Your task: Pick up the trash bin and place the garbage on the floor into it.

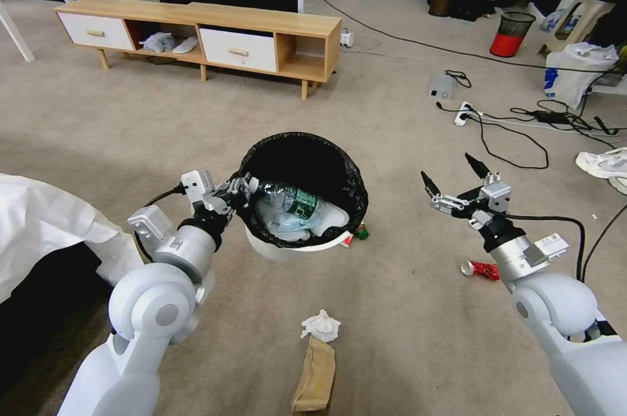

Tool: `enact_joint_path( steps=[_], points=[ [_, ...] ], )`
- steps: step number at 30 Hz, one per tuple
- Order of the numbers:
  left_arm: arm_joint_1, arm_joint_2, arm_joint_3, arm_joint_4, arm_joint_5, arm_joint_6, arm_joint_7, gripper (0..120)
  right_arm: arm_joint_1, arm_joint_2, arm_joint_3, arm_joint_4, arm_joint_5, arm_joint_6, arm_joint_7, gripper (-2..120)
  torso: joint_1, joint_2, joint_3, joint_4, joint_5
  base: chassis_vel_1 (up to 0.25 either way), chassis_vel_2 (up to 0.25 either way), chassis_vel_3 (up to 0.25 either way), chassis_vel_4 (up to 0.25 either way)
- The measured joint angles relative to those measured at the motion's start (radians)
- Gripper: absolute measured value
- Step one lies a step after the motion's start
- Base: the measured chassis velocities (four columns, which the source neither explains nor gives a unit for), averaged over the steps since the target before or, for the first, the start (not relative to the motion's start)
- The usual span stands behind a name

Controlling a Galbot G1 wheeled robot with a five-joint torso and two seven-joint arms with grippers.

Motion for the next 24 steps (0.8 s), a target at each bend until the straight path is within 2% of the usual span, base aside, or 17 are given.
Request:
enact_joint_path(
  steps=[24],
  points=[
    [0.008, -0.002, -0.001, -0.011, 0.003, 0.0, -0.001, 7, -0.012, 0.001, 0.007, 0.01, 0.0, 0.0, 0.0, 100, 0.0, 0.0, 0.0, 0.0, 0.0, 0.0, 0.0, 0.0, 0.0]
  ],
)
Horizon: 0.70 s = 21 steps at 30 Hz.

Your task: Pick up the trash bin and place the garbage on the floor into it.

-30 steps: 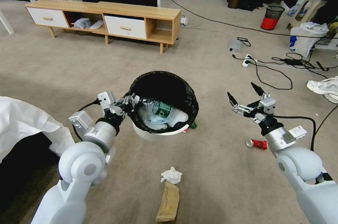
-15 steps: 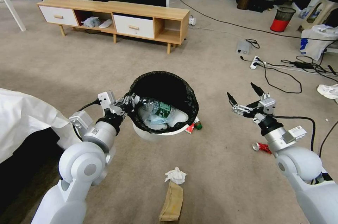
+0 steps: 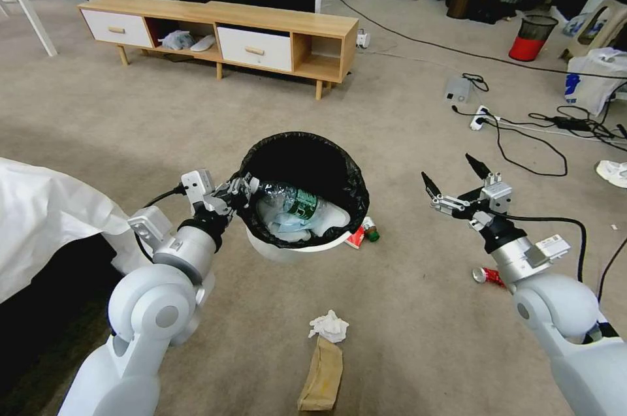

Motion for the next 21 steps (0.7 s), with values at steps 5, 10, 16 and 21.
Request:
enact_joint_path(
  steps=[5, 10, 16, 21],
  points=[
    [0.003, -0.001, -0.001, -0.001, 0.011, -0.006, 0.0, 7, -0.002, 0.001, 0.001, 0.004, -0.001, 0.0, 0.0, 100, 0.0, 0.0, 0.0, 0.0, 0.0, 0.0, 0.0, 0.0, 0.0],
    [0.006, -0.002, -0.001, -0.005, 0.009, -0.006, 0.0, 7, -0.006, 0.001, 0.002, 0.006, -0.001, 0.0, 0.0, 100, 0.0, 0.0, 0.0, 0.0, -0.0001, 0.0, 0.0, 0.0, 0.0],
    [0.006, -0.002, -0.002, -0.011, -0.002, 0.004, -0.001, 7, -0.006, 0.001, 0.004, 0.008, -0.001, 0.0, 0.0, 100, 0.0, 0.0, 0.0, 0.0, 0.0, 0.0, 0.0, 0.0, 0.0],
    [0.007, -0.003, -0.002, -0.012, -0.003, 0.007, -0.002, 7, -0.006, 0.002, 0.004, 0.008, -0.002, 0.0, 0.0, 100, 0.0, 0.0, 0.0, -0.0001, 0.0, 0.0, 0.0, 0.0, 0.0]
  ],
)
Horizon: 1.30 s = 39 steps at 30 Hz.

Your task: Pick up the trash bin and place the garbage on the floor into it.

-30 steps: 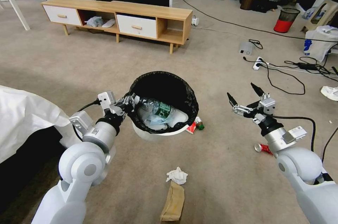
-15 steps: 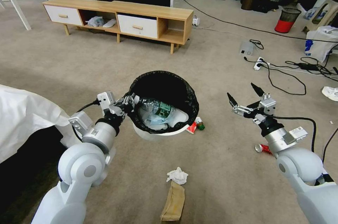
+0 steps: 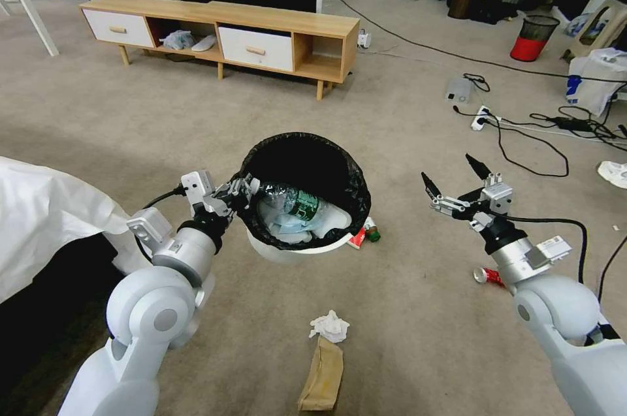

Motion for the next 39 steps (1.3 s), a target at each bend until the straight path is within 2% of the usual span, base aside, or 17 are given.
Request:
enact_joint_path(
  steps=[19, 33, 34, 35, 36, 37, 39],
  points=[
    [-0.001, 0.003, -0.003, -0.001, -0.002, 0.0, -0.003, 7, 0.005, 0.0, -0.007, -0.006, 0.0, 0.0, 0.0, 100, 0.0, 0.0, 0.0, 0.0001, 0.0, 0.021, 0.026, 0.026, 0.024],
    [-0.002, 0.002, -0.002, 0.004, 0.024, -0.024, 0.003, 7, -0.008, 0.006, -0.009, -0.013, -0.002, -0.01, 0.019, 100, 0.0, 0.0, 0.0, 0.0, 0.0, 0.0, 0.0, 0.0, 0.0],
    [-0.004, 0.003, -0.002, 0.004, 0.025, -0.025, 0.004, 7, -0.013, 0.006, -0.019, 0.0, 0.004, -0.034, 0.071, 100, 0.0, 0.0, 0.0, 0.0, 0.0, 0.0, 0.0, 0.0, 0.0],
    [-0.005, 0.003, -0.001, 0.004, 0.028, -0.026, 0.005, 7, -0.022, 0.004, -0.036, 0.033, 0.04, -0.102, 0.156, 100, 0.0, 0.0, 0.0, 0.0, 0.0001, 0.0, 0.0, 0.0, 0.0],
    [-0.005, 0.003, -0.001, 0.004, 0.028, -0.026, 0.005, 7, -0.022, 0.004, -0.036, 0.033, 0.04, -0.102, 0.156, 100, 0.0, 0.0, 0.0, 0.0, 0.0001, 0.0, 0.0, 0.0, 0.0],
    [-0.005, 0.003, 0.0, 0.004, 0.03, -0.026, 0.005, 7, -0.031, 0.002, -0.055, 0.079, 0.098, -0.182, 0.235, 100, 0.0, 0.0, 0.0, 0.0, 0.0, 0.0, 0.0, 0.0, 0.0],
    [-0.005, 0.003, 0.0, 0.004, 0.03, -0.026, 0.005, 7, -0.032, 0.002, -0.061, 0.09, 0.114, -0.2, 0.255, 100, 0.0, 0.0, 0.0, 0.0, -0.0001, 0.0, 0.0, 0.0, 0.0]
  ],
)
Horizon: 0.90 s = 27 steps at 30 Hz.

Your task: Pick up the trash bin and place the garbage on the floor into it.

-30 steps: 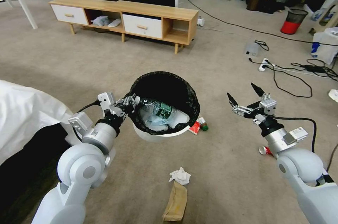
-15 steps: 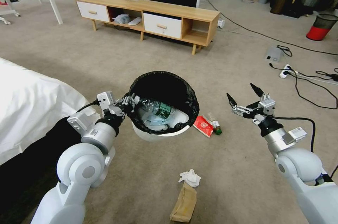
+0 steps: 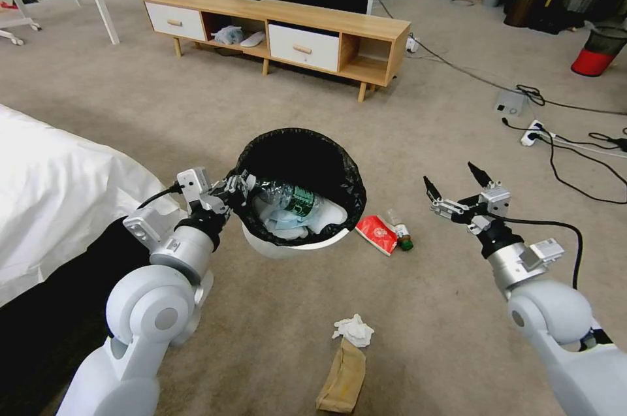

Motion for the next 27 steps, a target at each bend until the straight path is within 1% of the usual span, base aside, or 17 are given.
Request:
enact_joint_path(
  steps=[2, 5, 8, 10, 11, 12, 13, 14, 15, 16, 17, 18, 19, 20, 22, 24, 27],
  points=[
    [0.0, -0.001, 0.0, 0.0, 0.001, 0.0, 0.0, 7, 0.0, 0.0, -0.029, 0.047, 0.073, -0.076, 0.098, 100, 0.0, 0.0, 0.0, 0.0001, 0.0, 0.0, 0.0, 0.0, 0.0],
    [0.0, -0.001, 0.001, 0.0, 0.001, 0.0, 0.001, 7, 0.001, 0.0, -0.038, 0.06, 0.094, -0.099, 0.131, 100, 0.0, 0.0, 0.0, 0.0001, 0.0001, 0.0, 0.0, 0.0, 0.0],
    [0.001, -0.002, 0.001, 0.0, 0.003, 0.0, 0.001, 7, 0.013, 0.002, -0.069, 0.101, 0.157, -0.171, 0.248, 100, 0.0, 0.0, 0.0, 0.0002, 0.0001, 0.0, 0.0, 0.0, 0.0],
    [0.001, -0.002, 0.001, 0.0, 0.003, 0.0, 0.001, 7, 0.015, 0.003, -0.072, 0.106, 0.166, -0.183, 0.264, 100, 0.0, 0.0, 0.0, 0.0002, 0.0001, 0.0, 0.0, 0.0, 0.0],
    [0.001, -0.002, 0.0, 0.0, 0.003, 0.0, 0.002, 7, 0.02, 0.001, -0.077, 0.134, 0.22, -0.259, 0.332, 100, 0.0, 0.0, 0.0, 0.0002, 0.0001, 0.0, 0.0, 0.0, 0.0],
    [0.0, -0.002, -0.001, -0.001, 0.004, 0.0, 0.002, 7, 0.019, -0.005, -0.077, 0.151, 0.256, -0.317, 0.362, 100, 0.0, 0.0, 0.0, 0.0002, 0.0001, 0.0, 0.0, 0.0, 0.0],
    [0.0, -0.002, -0.001, -0.001, 0.004, 0.0, 0.002, 7, 0.019, -0.005, -0.077, 0.151, 0.256, -0.317, 0.362, 100, 0.0, 0.0, 0.0, 0.0002, 0.0001, 0.0, 0.0, 0.0, 0.0],
    [-0.001, -0.002, -0.001, -0.001, 0.003, 0.0, 0.002, 7, 0.017, -0.009, -0.077, 0.157, 0.274, -0.344, 0.369, 100, 0.0, 0.0, 0.0, 0.0002, 0.0, 0.0, 0.0, 0.0, 0.0],
    [-0.002, -0.003, -0.001, 0.001, 0.004, 0.0, 0.002, 7, 0.011, -0.019, -0.085, 0.176, 0.337, -0.436, 0.4, 100, 0.0, 0.0, 0.0, 0.0001, 0.0001, 0.0, 0.0, 0.0, 0.0],
    [-0.002, -0.003, -0.001, 0.001, 0.004, 0.0, 0.002, 7, 0.011, -0.019, -0.085, 0.176, 0.337, -0.436, 0.4, 100, 0.0, 0.0, 0.0, 0.0001, 0.0001, 0.0, 0.0, 0.0, 0.0],
    [-0.002, -0.004, -0.001, 0.002, 0.004, 0.0, 0.002, 7, 0.01, -0.023, -0.092, 0.191, 0.391, -0.499, 0.429, 100, 0.0, 0.0, 0.0, 0.0001, 0.0001, 0.0, 0.0, 0.0, 0.0],
    [-0.001, -0.006, -0.001, 0.003, 0.007, 0.0, 0.002, 7, 0.011, -0.025, -0.104, 0.216, 0.516, -0.621, 0.504, 100, 0.0, 0.0, 0.0, 0.0001, -0.0001, 0.0, 0.0, 0.0, 0.0],
    [-0.001, -0.006, -0.001, 0.003, 0.007, 0.0, 0.002, 7, 0.011, -0.025, -0.104, 0.216, 0.516, -0.621, 0.504, 100, 0.0, 0.0, 0.0, 0.0001, -0.0001, 0.0, 0.0, 0.0, 0.0],
    [0.0, -0.006, -0.001, 0.003, 0.007, 0.0, 0.001, 7, 0.013, -0.025, -0.117, 0.227, 0.62, -0.682, 0.575, 100, 0.0, 0.0, 0.0, 0.0001, 0.0002, 0.0, 0.0, 0.0, 0.0],
    [0.003, -0.006, -0.003, 0.002, 0.008, 0.0, 0.0, 7, 0.014, -0.025, -0.146, 0.234, 0.706, -0.706, 0.654, 100, 0.0, 0.0, 0.0, 0.0001, 0.0, 0.0, 0.0, 0.0, 0.0],
    [0.005, -0.004, -0.004, 0.0, 0.008, 0.0, 0.0, 7, 0.014, -0.025, -0.163, 0.231, 0.731, -0.708, 0.677, 100, 0.0, 0.0, 0.0, 0.0001, 0.0002, 0.0, 0.0, 0.0, 0.0],
    [0.007, -0.003, -0.006, -0.001, 0.008, 0.0, -0.001, 7, 0.012, -0.027, -0.189, 0.22, 0.755, -0.708, 0.681, 100, 0.0, 0.0, 0.0, 0.0001, 0.0002, 0.0, 0.0, 0.0, 0.0]
  ],
)
